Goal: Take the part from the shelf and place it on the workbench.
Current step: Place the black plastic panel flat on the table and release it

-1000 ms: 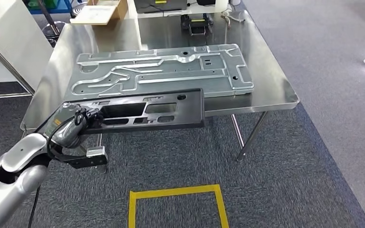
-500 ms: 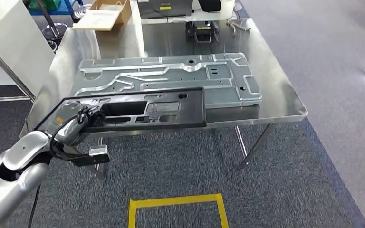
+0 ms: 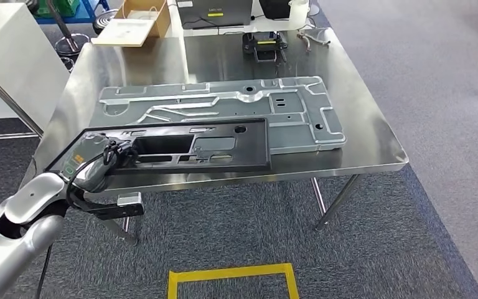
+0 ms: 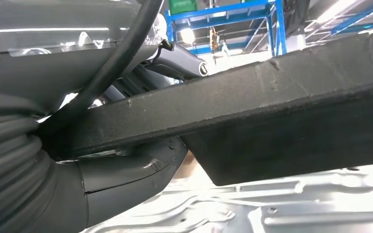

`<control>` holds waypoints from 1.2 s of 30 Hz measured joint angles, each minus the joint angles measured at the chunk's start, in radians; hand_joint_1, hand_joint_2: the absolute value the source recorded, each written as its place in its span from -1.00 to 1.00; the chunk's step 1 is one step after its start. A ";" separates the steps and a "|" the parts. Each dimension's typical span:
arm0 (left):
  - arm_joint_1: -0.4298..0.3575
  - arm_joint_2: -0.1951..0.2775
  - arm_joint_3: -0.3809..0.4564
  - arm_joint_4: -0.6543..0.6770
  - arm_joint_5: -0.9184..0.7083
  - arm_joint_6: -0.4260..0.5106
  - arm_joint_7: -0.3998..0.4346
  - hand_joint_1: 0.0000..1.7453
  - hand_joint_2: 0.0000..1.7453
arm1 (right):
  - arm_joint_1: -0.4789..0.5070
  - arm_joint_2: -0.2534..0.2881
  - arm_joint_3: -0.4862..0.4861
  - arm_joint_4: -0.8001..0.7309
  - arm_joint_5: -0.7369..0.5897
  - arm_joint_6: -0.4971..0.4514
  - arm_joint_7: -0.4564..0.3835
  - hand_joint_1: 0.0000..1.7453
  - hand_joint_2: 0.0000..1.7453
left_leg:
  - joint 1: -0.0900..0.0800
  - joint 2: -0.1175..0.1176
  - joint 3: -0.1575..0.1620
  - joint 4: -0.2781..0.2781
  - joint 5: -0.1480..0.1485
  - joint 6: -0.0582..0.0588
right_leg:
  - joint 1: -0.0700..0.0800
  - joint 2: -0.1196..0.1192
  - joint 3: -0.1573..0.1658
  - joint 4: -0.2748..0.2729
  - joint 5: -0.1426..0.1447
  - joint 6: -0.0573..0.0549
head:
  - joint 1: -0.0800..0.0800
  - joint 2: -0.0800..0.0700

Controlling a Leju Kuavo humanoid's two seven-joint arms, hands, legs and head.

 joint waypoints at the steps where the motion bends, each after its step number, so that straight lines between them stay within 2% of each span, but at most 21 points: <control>1: -0.002 0.000 -0.003 0.000 -0.001 0.000 0.000 1.00 1.00 | 0.000 0.000 0.000 0.000 -0.001 0.000 0.000 -1.00 -1.00 | 0.002 0.001 -0.015 0.035 -0.017 -0.005 | -0.002 0.000 0.010 -0.002 -0.002 -0.004 | 0.000 0.000; 4: 0.001 -0.001 -0.010 0.000 -0.003 0.000 0.000 1.00 1.00 | 0.000 0.000 0.000 0.000 -0.002 -0.003 0.000 -1.00 -1.00 | 0.010 0.003 -0.122 0.205 -0.087 -0.019 | -0.004 0.000 0.024 -0.003 -0.017 -0.010 | 0.000 0.000; 5: 0.004 -0.001 -0.013 0.000 -0.004 -0.001 0.000 1.00 1.00 | 0.001 0.000 0.000 0.000 -0.002 -0.004 0.000 -1.00 -1.00 | 0.012 0.003 -0.149 0.234 -0.092 -0.022 | -0.004 0.000 0.029 -0.003 -0.023 -0.009 | 0.000 0.000; 6: 0.005 -0.001 -0.017 0.000 -0.005 -0.001 -0.001 1.00 1.00 | 0.002 0.000 0.000 0.000 -0.002 -0.004 0.000 -1.00 -1.00 | 0.014 0.003 -0.160 0.227 -0.075 -0.023 | -0.005 0.001 0.037 -0.003 -0.029 -0.007 | 0.000 0.000; 7: 0.006 -0.002 -0.021 0.000 -0.006 -0.002 -0.002 1.00 1.00 | 0.002 0.000 0.000 0.000 -0.002 -0.004 0.000 -1.00 -1.00 | 0.016 0.003 -0.153 0.186 -0.038 -0.023 | -0.005 0.002 0.046 -0.003 -0.036 -0.004 | 0.000 0.000; 8: 0.006 -0.003 -0.025 0.000 -0.007 -0.002 -0.002 1.00 1.00 | 0.003 0.000 0.000 0.000 -0.002 -0.004 0.000 -1.00 -1.00 | 0.016 0.005 -0.132 0.118 0.011 -0.021 | -0.006 0.002 0.056 -0.003 -0.044 -0.001 | 0.000 0.000; 9: 0.005 -0.005 -0.029 0.001 -0.009 -0.002 -0.003 1.00 1.00 | 0.004 0.000 0.000 0.000 -0.002 -0.004 0.000 -1.00 -1.00 | 0.015 0.006 -0.112 0.057 0.043 -0.019 | -0.006 0.001 0.064 -0.002 -0.051 0.004 | 0.000 0.000; 11: 0.003 -0.007 -0.035 0.002 -0.013 -0.004 -0.003 1.00 1.00 | 0.003 0.000 0.000 0.000 -0.002 -0.003 -0.001 -1.00 -1.00 | 0.010 0.011 -0.087 -0.017 0.058 -0.009 | -0.005 0.001 0.071 -0.002 -0.063 0.015 | 0.000 0.000; 12: 0.003 -0.008 -0.038 0.002 -0.015 -0.004 -0.003 1.00 1.00 | 0.002 0.000 0.000 0.000 -0.002 -0.003 -0.002 -1.00 -1.00 | 0.007 0.011 -0.084 -0.023 0.048 -0.002 | -0.004 0.000 0.073 0.002 -0.064 0.022 | 0.000 0.000; 15: 0.004 -0.011 -0.043 0.003 -0.018 -0.004 -0.004 1.00 1.00 | -0.001 -0.001 0.000 -0.001 -0.002 -0.003 -0.002 -1.00 -1.00 | 0.010 0.009 -0.060 -0.035 0.052 0.021 | -0.005 -0.001 0.074 0.034 -0.072 0.039 | 0.000 0.000; 17: 0.000 -0.013 -0.044 0.002 -0.018 -0.004 -0.004 1.00 1.00 | -0.003 -0.002 0.000 -0.001 -0.002 -0.003 -0.002 -1.00 -1.00 | 0.012 0.009 -0.044 -0.040 0.046 0.032 | -0.007 -0.001 0.030 0.113 -0.103 0.044 | 0.000 0.000; 19: -0.001 -0.015 -0.048 0.003 -0.018 -0.004 -0.004 1.00 1.00 | -0.003 -0.002 0.000 -0.001 -0.002 -0.003 -0.003 -1.00 -1.00 | 0.010 0.008 -0.034 -0.040 0.035 0.037 | -0.008 -0.001 -0.056 0.231 -0.146 0.048 | 0.000 0.000; 20: 0.000 -0.017 -0.052 0.003 -0.019 -0.004 -0.004 1.00 1.00 | -0.003 -0.002 0.001 -0.001 -0.001 -0.003 -0.002 -1.00 -1.00 | 0.009 0.008 -0.028 -0.040 0.028 0.038 | -0.009 -0.001 -0.093 0.268 -0.153 0.051 | 0.000 0.000; 21: 0.002 -0.019 -0.056 0.003 -0.020 -0.004 -0.004 1.00 1.00 | -0.002 -0.002 0.001 -0.001 -0.001 -0.003 -0.002 -1.00 -1.00 | 0.008 0.006 -0.020 -0.040 0.021 0.037 | -0.009 -0.001 -0.114 0.274 -0.140 0.052 | 0.000 0.000; 22: 0.002 -0.021 -0.061 0.003 -0.021 -0.005 -0.005 1.00 1.00 | -0.001 -0.003 0.001 -0.001 0.000 -0.003 -0.002 -1.00 -1.00 | 0.008 0.005 -0.009 -0.040 0.012 0.036 | -0.009 -0.001 -0.117 0.244 -0.106 0.052 | 0.000 0.000; 24: 0.003 -0.027 -0.069 0.003 -0.022 -0.005 -0.005 1.00 1.00 | 0.003 -0.004 0.001 0.000 0.000 -0.003 -0.002 -1.00 -1.00 | 0.008 0.003 0.016 -0.041 -0.008 0.030 | -0.006 -0.002 -0.088 0.125 -0.009 0.043 | 0.000 0.000; 26: 0.002 -0.030 -0.075 0.004 -0.022 -0.005 -0.006 1.00 1.00 | 0.005 -0.007 0.001 0.001 0.000 -0.004 -0.002 -1.00 -1.00 | 0.007 0.002 0.031 -0.044 -0.024 0.020 | 0.002 -0.005 -0.065 0.040 0.032 0.027 | 0.000 0.000; 29: 0.002 -0.032 -0.079 0.006 -0.023 -0.005 -0.006 1.00 1.00 | 0.002 -0.008 0.001 0.001 0.000 -0.003 -0.002 -1.00 -1.00 | 0.005 0.004 0.043 -0.039 -0.032 0.003 | 0.006 -0.007 -0.048 0.015 0.023 -0.001 | 0.000 0.000; 31: -0.002 -0.035 -0.082 0.006 -0.024 -0.004 -0.006 1.00 1.00 | 0.003 -0.007 0.001 0.000 0.000 -0.004 -0.001 -1.00 -1.00 | 0.005 0.005 0.028 0.008 -0.038 -0.006 | 0.001 -0.006 -0.026 0.008 0.014 -0.013 | 0.000 0.000; 34: -0.003 -0.039 -0.090 0.007 -0.026 -0.005 -0.006 1.00 1.00 | 0.003 -0.007 0.001 0.000 0.000 -0.004 0.001 -1.00 -1.00 | 0.010 0.006 -0.081 0.178 -0.088 -0.018 | -0.001 -0.003 -0.001 0.004 -0.006 -0.021 | 0.000 0.000; 36: 0.000 -0.042 -0.100 0.011 -0.027 -0.005 -0.007 1.00 1.00 | 0.003 -0.007 0.001 0.000 0.000 -0.004 0.002 -1.00 -1.00 | 0.011 0.006 -0.141 0.231 -0.114 -0.022 | 0.000 -0.001 0.020 0.005 -0.024 -0.020 | 0.000 0.000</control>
